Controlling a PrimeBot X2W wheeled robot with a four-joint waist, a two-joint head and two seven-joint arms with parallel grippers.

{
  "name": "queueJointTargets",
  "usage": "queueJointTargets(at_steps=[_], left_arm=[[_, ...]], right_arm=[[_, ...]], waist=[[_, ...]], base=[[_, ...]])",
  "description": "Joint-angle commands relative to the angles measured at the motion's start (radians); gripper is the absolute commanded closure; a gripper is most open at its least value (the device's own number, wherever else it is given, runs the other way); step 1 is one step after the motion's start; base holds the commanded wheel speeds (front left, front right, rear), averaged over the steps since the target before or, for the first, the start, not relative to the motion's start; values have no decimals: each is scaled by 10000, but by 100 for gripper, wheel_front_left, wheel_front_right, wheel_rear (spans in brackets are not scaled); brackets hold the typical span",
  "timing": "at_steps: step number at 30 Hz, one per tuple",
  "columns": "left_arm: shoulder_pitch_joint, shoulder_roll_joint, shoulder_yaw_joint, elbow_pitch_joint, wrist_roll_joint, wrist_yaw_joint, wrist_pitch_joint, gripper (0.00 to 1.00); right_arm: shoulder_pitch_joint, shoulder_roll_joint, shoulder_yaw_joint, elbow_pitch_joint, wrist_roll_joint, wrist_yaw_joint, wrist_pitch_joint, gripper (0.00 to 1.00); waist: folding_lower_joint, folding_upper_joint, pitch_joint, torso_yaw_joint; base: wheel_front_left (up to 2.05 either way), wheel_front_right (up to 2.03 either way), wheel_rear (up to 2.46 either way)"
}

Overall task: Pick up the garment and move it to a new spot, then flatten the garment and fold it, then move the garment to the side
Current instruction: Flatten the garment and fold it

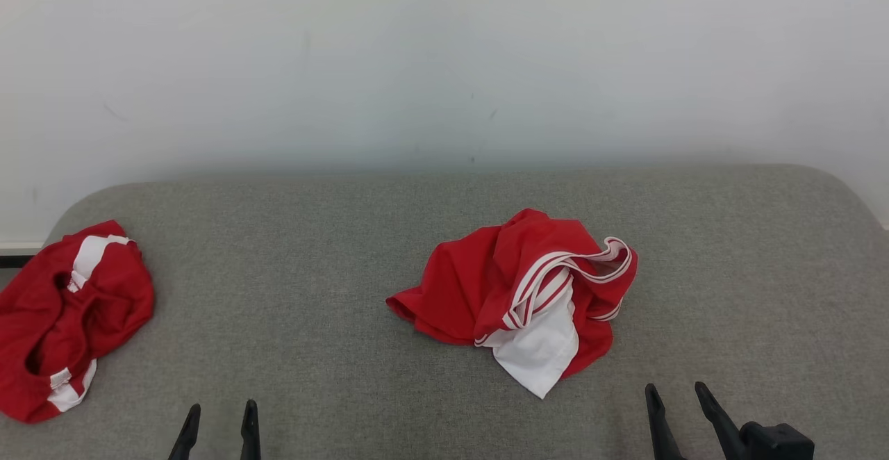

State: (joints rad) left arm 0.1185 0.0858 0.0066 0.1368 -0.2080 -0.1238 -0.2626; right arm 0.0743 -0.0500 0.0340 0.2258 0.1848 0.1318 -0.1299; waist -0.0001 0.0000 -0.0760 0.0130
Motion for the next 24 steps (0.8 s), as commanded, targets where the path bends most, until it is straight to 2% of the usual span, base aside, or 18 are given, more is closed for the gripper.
queueJointTargets(at_steps=[1,7,14,20,24], left_arm=[[-90,-44,3,29,95,-34,-33,0],[-83,-144,-89,104,76,-71,-33,0],[-221,-232,-192,98,132,-63,-33,0],[-374,-278,-482,124,54,-68,-33,0],[-404,-293,-733,146,1,-59,-33,0]], right_arm=[[-35,-7,2,6,79,-21,-49,0],[-333,-7,235,-10,418,-21,40,0],[-1797,-7,1569,430,1454,-21,865,0],[-3290,-8,2004,1994,2162,-21,1336,0],[-4133,0,2124,3168,2857,-21,1282,0]], waist=[[1,0,28,-15],[1,0,113,11],[1,0,272,160],[1,0,456,597],[1,0,592,1002]], base=[[0,0,0],[0,0,0],[0,0,0],[0,0,0],[0,0,0]])
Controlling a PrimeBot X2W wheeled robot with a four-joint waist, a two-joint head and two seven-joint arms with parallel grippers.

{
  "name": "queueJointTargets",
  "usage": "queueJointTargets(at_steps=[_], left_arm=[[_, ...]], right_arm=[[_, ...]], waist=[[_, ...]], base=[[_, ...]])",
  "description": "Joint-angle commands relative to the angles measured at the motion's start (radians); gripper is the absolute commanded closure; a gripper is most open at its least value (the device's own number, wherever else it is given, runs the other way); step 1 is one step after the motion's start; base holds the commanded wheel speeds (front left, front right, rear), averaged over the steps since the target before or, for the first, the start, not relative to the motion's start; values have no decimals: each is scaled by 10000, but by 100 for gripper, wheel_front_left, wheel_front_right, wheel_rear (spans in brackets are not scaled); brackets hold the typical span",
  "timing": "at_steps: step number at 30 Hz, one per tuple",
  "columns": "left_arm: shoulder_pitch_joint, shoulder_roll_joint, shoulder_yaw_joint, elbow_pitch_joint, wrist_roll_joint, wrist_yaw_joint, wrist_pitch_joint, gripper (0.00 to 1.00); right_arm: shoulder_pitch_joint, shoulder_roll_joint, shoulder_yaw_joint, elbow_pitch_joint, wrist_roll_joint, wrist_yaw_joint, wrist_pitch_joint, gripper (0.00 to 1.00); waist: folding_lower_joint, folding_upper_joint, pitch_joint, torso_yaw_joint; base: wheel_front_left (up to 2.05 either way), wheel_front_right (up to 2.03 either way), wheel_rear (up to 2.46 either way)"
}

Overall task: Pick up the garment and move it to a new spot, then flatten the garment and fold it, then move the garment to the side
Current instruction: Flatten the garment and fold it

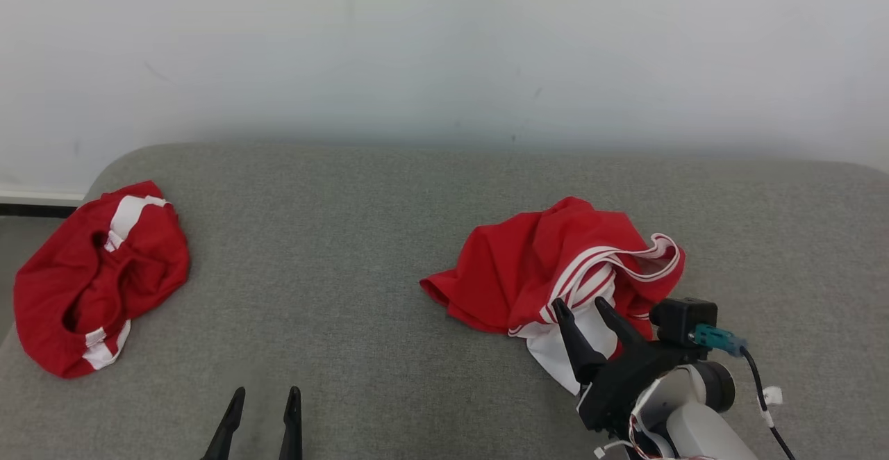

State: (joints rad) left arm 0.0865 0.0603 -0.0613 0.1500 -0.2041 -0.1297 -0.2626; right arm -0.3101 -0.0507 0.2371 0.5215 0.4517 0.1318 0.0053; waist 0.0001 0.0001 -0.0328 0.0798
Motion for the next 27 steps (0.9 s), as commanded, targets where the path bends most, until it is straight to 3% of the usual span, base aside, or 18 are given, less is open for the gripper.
queueJointTargets(at_steps=[1,16,17,18,20,27], left_arm=[[-75,-40,-79,19,-42,0,-34,0],[-101,191,-434,102,-123,-2,-34,0],[-71,190,-463,108,-119,-2,-34,0],[-37,192,-482,122,-121,-2,-34,0],[12,195,-511,137,-149,-2,-34,0],[95,203,-551,156,-160,-2,-34,0]], right_arm=[[-493,6,177,490,155,-21,-119,0],[-2455,1,496,3386,830,-21,-1233,0],[-2537,3,573,3538,925,-21,-1287,29],[-2630,1,652,3662,922,-21,-1343,72],[-2797,1,814,3913,1026,-21,-1471,100],[-3317,4,1591,4091,1337,-21,-1867,100]], waist=[[-1,-1,181,416],[-1,-1,246,1140],[-1,-1,225,1150],[-1,-1,198,1156],[-1,-1,169,1155],[-1,-1,88,1079]], base=[[0,0,0],[0,0,0],[0,0,0],[0,0,0],[0,0,0],[0,0,0]])
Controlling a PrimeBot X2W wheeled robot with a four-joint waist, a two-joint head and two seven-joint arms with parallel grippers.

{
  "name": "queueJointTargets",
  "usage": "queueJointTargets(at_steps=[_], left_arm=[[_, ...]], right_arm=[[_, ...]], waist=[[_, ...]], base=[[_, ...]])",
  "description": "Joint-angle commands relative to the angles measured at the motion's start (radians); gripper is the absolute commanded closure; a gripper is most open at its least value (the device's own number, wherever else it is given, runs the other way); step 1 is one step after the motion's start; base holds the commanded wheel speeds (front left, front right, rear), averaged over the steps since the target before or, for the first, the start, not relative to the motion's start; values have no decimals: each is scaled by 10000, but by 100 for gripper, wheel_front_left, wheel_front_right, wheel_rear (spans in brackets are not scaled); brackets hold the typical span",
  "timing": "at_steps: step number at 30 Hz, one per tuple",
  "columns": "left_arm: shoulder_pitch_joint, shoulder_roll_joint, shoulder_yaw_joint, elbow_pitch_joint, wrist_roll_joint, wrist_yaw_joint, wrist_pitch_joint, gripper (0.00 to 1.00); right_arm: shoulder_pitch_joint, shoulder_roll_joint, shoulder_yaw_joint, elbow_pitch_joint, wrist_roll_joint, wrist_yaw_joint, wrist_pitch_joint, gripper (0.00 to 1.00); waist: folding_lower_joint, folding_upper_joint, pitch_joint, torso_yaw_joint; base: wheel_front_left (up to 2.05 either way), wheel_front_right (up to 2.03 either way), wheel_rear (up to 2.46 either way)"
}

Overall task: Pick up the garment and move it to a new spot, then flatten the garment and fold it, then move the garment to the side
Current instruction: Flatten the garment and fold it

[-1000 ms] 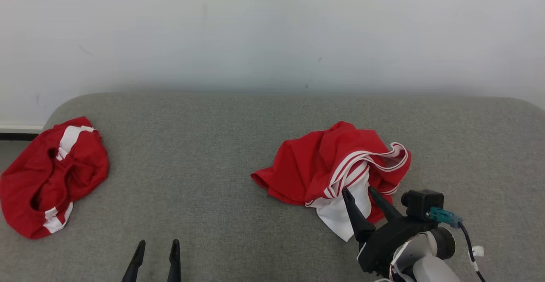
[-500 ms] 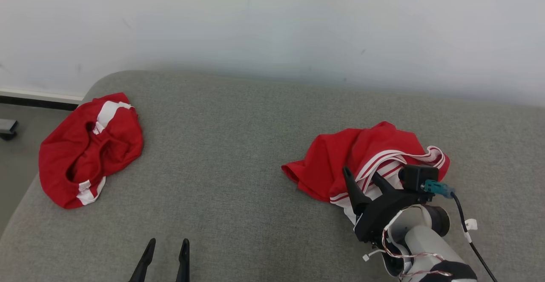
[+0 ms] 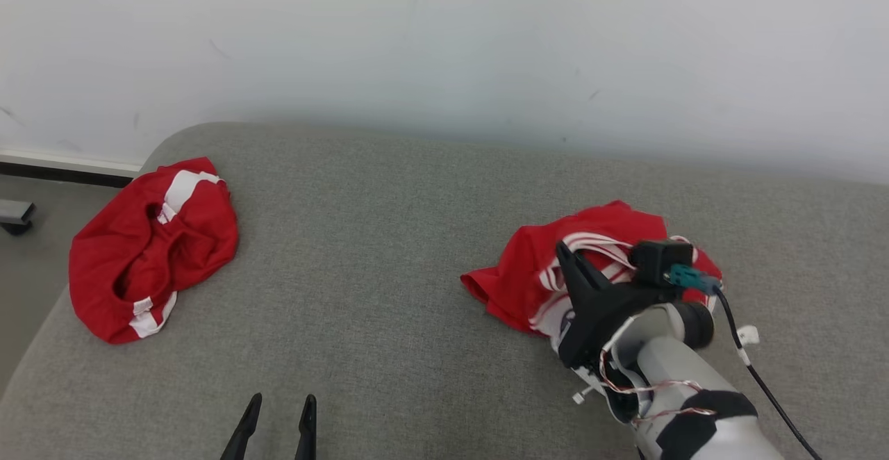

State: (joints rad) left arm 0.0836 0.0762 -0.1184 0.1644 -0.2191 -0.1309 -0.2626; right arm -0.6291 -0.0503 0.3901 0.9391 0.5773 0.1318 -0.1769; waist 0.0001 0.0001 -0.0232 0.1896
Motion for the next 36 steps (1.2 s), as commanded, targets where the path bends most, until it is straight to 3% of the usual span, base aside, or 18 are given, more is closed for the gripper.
queueJointTargets(at_steps=[1,10,15,19,22,29,36], left_arm=[[123,46,27,9,-9,9,-34,0],[-30,30,120,-56,30,9,-34,0],[-146,13,119,-84,32,9,-34,0],[-129,-4,176,-119,44,9,-34,0],[-116,-10,270,-130,62,9,-34,0],[-173,-69,303,-135,84,9,-34,0],[-292,-98,168,-141,85,9,-34,0]], right_arm=[[-233,0,270,-216,181,-21,-51,100],[-2172,-3,2241,-2476,2206,-21,418,100],[-3328,-3,2658,-3609,3994,-21,134,100],[-3954,-7,2627,-4072,4700,-22,-406,100],[-4091,-13,2216,-3954,4782,-22,-738,100],[-2789,-83,647,-1576,3906,-22,-879,100],[-1027,-549,-2028,-341,2893,-22,-889,100]], waist=[[-1,-1,-10,-40],[-1,-1,74,-281],[-1,-1,152,-324],[-1,-1,206,-402],[-1,-1,226,-501],[-1,-1,282,-757],[-1,-1,493,-886]], base=[[0,0,0],[0,0,0],[0,0,0],[0,0,0],[0,0,0],[0,0,0],[0,0,0]])
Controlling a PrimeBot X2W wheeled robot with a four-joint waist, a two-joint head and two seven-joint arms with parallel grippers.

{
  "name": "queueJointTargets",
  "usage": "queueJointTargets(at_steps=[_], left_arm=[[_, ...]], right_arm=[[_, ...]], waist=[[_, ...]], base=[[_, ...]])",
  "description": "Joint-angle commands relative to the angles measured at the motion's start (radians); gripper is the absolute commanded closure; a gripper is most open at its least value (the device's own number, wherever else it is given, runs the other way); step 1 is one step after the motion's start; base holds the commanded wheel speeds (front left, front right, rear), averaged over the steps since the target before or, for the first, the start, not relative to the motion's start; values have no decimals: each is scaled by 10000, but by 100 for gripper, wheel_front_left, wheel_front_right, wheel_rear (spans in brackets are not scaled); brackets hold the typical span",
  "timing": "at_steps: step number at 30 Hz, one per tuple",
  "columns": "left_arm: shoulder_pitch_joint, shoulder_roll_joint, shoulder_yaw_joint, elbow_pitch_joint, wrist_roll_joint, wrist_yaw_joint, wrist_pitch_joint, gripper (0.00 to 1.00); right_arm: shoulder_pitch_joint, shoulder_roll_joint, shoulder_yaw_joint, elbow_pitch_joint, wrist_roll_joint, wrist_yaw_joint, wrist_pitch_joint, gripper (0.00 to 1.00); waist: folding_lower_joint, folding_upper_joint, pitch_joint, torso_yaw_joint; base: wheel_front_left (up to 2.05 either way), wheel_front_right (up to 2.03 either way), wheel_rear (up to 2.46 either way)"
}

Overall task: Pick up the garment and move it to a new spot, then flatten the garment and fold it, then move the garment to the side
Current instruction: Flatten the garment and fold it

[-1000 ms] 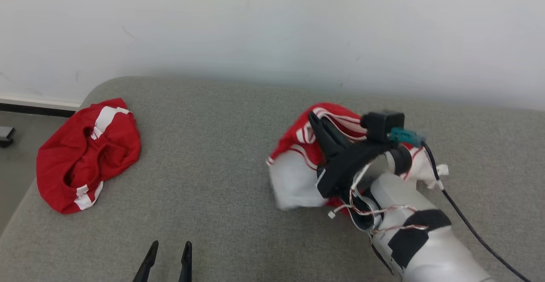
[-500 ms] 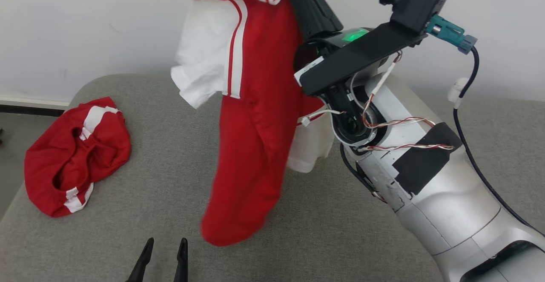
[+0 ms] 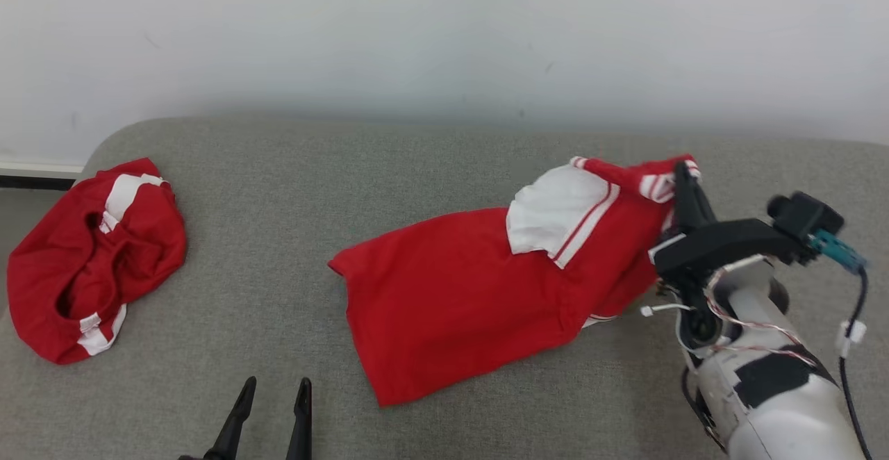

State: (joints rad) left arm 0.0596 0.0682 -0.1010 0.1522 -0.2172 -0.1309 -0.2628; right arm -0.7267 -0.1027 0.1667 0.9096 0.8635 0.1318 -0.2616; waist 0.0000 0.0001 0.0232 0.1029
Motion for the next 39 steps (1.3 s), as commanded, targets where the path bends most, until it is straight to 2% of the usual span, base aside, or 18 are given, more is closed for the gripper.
queueJointTargets(at_steps=[1,10,13,18,24,29,33,39], left_arm=[[-57,-20,-23,-8,66,8,-32,0],[-101,65,-29,54,78,8,-32,0],[-106,81,-82,82,79,8,-32,0],[-19,114,-105,124,56,8,-32,0],[262,118,-65,133,29,8,-32,0],[361,96,-63,106,19,8,-32,0],[431,91,-70,91,22,8,-32,0],[409,98,-80,86,54,8,-32,0]], right_arm=[[204,-66,-251,-56,-154,-20,-42,100],[1976,66,-3824,-752,-2013,-20,-31,100],[2378,180,-4783,-694,-2514,-20,-28,0],[2813,313,-5850,-603,-3670,-20,-29,0],[3310,449,-6136,-969,-4665,-22,558,0],[3560,513,-6495,-1659,-4453,-22,1340,0],[3958,528,-5730,-2615,-4546,-20,2074,0],[4688,516,-3947,-4666,-6040,-22,2591,0]], waist=[[0,-1,48,-26],[0,-1,67,-114],[0,-1,9,-110],[0,-1,-161,-94],[0,-1,-390,-110],[0,-1,-499,-114],[0,-1,-584,-112],[0,-1,-633,-152]], base=[[0,0,0],[0,0,0],[0,0,0],[0,0,0],[0,0,0],[0,0,0],[0,0,0],[0,0,0]])
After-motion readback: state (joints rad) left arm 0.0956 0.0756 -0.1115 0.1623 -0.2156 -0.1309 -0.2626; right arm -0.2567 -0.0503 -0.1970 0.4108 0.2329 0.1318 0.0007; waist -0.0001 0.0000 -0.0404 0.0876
